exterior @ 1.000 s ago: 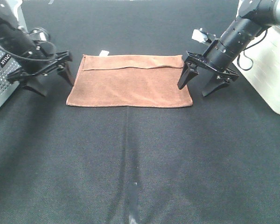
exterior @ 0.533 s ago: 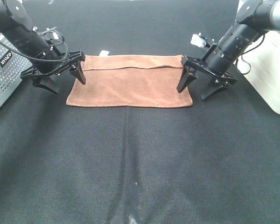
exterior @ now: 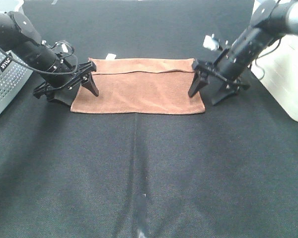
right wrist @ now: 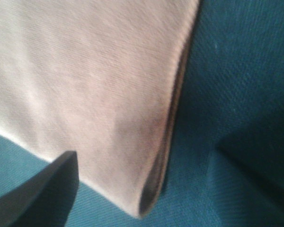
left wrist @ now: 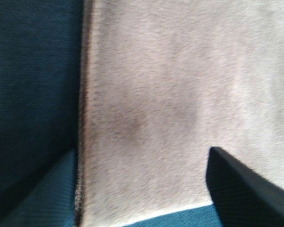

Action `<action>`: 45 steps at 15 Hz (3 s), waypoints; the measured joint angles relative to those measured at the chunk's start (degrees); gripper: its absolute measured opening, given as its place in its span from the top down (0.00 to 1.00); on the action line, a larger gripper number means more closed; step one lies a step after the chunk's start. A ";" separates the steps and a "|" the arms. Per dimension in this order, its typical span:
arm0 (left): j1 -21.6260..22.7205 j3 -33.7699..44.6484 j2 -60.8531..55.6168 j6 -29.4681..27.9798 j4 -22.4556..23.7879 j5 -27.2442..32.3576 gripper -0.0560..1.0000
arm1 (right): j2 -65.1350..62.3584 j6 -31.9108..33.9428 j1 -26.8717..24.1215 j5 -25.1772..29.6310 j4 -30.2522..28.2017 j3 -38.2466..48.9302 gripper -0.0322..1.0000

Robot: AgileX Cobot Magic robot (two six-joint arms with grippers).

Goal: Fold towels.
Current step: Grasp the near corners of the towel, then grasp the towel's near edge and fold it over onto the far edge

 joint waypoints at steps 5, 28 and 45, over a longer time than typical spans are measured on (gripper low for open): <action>0.00 0.00 0.40 1.26 -0.23 -0.11 0.57 | 0.52 0.00 2.35 -2.58 0.11 0.00 0.47; 0.00 28.65 -20.68 7.73 8.54 -0.11 0.94 | -17.59 1.03 2.86 -8.94 -1.20 32.03 0.97; 1.49 2.12 -5.39 4.41 8.82 -7.16 0.89 | -0.92 1.60 2.86 -9.68 -1.83 -0.46 0.97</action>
